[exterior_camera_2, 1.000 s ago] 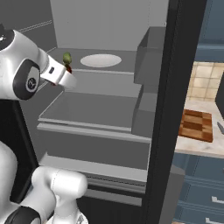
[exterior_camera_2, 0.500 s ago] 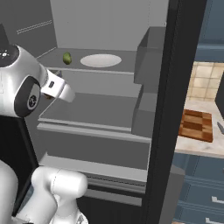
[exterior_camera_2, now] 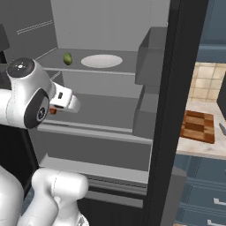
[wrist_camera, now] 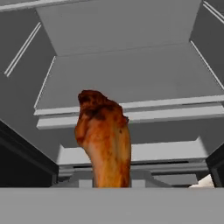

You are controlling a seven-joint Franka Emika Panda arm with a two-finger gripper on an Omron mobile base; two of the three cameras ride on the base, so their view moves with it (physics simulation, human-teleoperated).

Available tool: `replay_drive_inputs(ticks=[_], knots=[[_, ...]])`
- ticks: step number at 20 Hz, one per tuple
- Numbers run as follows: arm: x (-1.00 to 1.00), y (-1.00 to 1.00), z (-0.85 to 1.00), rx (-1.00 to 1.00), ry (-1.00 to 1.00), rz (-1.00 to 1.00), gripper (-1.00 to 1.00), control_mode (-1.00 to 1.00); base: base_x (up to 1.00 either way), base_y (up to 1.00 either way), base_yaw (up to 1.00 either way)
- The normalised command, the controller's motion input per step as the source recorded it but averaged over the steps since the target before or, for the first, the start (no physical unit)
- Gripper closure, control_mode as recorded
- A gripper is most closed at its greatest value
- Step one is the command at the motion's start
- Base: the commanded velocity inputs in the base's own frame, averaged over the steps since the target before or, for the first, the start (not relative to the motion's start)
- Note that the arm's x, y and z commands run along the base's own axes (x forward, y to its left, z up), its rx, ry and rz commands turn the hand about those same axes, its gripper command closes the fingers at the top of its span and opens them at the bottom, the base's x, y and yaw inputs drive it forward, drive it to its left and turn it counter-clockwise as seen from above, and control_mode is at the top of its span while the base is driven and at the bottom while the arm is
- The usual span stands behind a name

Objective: Retrieve the chicken drumstick from the fridge and place it on the cutting board.

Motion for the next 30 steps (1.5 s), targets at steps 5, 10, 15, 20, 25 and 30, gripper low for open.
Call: replay_drive_inputs(ticks=[5, 10, 15, 20, 25, 30], knots=[[-0.12, 0.0, -0.63, -0.17, 0.11, 0.06, 1.0, -1.0, 0.0, 0.0, 0.0], [-0.05, 0.0, -0.58, -0.12, 0.16, 0.0, 1.0, -1.0, 0.0, 0.0, 0.0], [0.0, 0.0, -0.44, -0.05, 0.08, 0.0, 1.0, -1.0, 0.0, 0.0, 0.0], [0.0, 0.0, -0.18, 0.0, 0.01, 0.0, 1.0, -1.0, 0.0, 0.0, 0.0], [0.0, 0.0, -0.01, 0.0, 0.0, 0.0, 1.0, -1.0, 0.0, 0.0, 0.0], [0.0, 0.0, 0.0, 0.0, 0.0, 0.0, 1.0, -1.0, 0.0, 0.0, 0.0]])
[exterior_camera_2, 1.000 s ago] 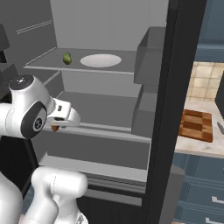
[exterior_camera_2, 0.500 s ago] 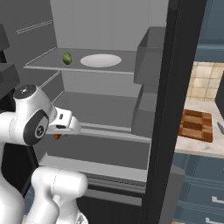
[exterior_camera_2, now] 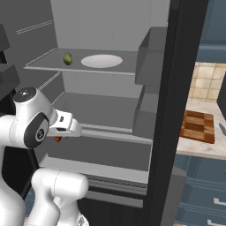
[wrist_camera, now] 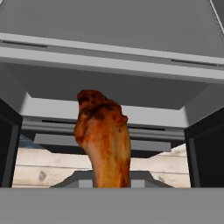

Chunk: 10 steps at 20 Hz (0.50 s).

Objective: Retrieve the chicken drumstick from the fridge and place it on the cutting board.

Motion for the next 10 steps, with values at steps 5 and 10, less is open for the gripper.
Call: replay_drive_inputs(ticks=[5, 10], knots=[[0.0, 0.0, -0.01, 0.0, 0.0, 0.0, 1.0, 1.0, -0.11, 0.0, 0.0], [0.0, 0.0, 0.0, 0.0, 0.0, 0.0, 1.0, 1.0, -0.53, 0.04, -0.01]])
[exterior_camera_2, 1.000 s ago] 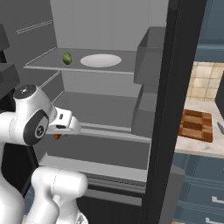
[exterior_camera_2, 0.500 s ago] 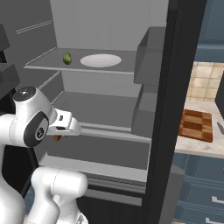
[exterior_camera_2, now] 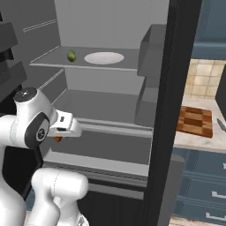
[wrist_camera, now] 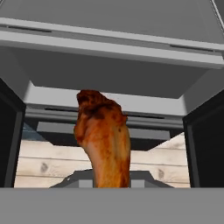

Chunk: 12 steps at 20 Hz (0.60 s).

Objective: Retrieve the chicken drumstick from the fridge and place it on the cutting board.

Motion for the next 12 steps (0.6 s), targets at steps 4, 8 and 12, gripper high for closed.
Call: replay_drive_inputs(ticks=[4, 8, 12], knots=[[0.0, 0.0, 0.0, 0.0, 0.0, 0.0, 1.0, 1.0, -0.66, 0.04, -0.06], [0.0, 0.0, 0.0, 0.0, 0.0, 0.0, 1.0, 1.0, -0.59, 0.0, -0.14], [0.0, 0.0, 0.0, 0.0, 0.0, 0.0, 1.0, 1.0, -0.47, 0.0, -0.15]])
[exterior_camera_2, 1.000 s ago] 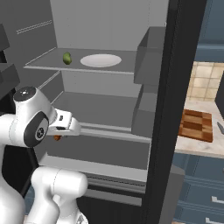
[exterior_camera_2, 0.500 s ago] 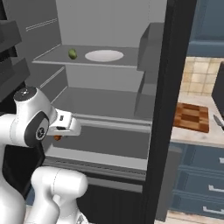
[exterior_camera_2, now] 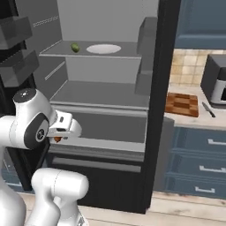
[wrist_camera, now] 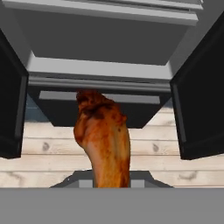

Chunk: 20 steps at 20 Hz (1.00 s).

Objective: Retrieve the chicken drumstick from the fridge and place it on the cutting board.

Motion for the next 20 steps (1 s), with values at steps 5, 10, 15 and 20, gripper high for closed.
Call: replay_drive_inputs(ticks=[5, 10, 15, 20], knots=[[0.0, 0.0, 0.0, 0.0, 0.0, 0.0, 1.0, 1.0, -0.44, 0.0, -0.13], [0.0, 0.0, 0.0, 0.0, 0.0, 0.0, 1.0, 1.0, -0.3, 0.0, -0.08], [0.0, 0.0, 0.0, 0.0, 0.0, 0.0, 1.0, 1.0, -0.33, 0.0, -0.07], [0.0, 0.0, 0.0, 0.0, 0.0, 0.0, 1.0, 1.0, -0.38, 0.0, -0.06]])
